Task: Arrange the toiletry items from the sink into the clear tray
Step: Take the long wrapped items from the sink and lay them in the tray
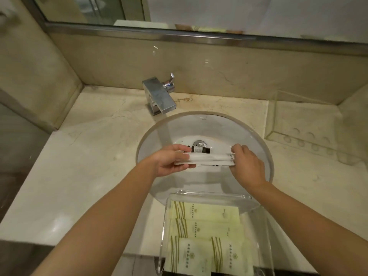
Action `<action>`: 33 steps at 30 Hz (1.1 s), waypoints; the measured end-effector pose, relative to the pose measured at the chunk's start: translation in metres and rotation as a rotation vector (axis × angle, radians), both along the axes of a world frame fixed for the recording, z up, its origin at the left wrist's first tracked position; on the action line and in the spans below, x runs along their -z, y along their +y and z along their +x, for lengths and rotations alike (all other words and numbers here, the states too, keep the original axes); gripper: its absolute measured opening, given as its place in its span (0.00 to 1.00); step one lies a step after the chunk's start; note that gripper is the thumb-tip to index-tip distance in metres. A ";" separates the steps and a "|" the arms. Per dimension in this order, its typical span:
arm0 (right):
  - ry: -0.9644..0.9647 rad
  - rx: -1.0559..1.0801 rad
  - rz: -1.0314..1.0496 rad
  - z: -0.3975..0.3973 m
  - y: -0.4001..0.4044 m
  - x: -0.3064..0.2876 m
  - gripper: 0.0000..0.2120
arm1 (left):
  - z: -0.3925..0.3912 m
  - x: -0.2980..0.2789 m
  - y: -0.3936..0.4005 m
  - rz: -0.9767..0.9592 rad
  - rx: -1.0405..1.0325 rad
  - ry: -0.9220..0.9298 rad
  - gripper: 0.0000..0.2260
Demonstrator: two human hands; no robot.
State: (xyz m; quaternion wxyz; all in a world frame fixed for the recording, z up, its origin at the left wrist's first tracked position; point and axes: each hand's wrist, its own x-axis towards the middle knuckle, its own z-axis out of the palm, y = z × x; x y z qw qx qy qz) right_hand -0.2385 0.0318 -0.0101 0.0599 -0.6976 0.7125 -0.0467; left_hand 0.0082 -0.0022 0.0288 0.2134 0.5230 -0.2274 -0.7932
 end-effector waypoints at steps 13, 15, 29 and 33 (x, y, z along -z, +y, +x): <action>-1.019 0.284 0.421 0.000 0.071 -0.057 0.19 | 0.028 -0.019 0.050 -0.174 0.046 -0.124 0.13; -1.143 0.334 0.419 -0.001 0.078 -0.060 0.16 | 0.028 -0.020 0.058 -0.177 0.040 -0.143 0.13; -1.221 0.597 0.399 0.001 0.125 -0.056 0.08 | 0.030 -0.016 0.093 -0.198 0.248 -0.204 0.13; -1.151 0.620 0.349 -0.003 0.135 -0.053 0.08 | 0.035 -0.021 0.095 -0.238 0.220 -0.241 0.17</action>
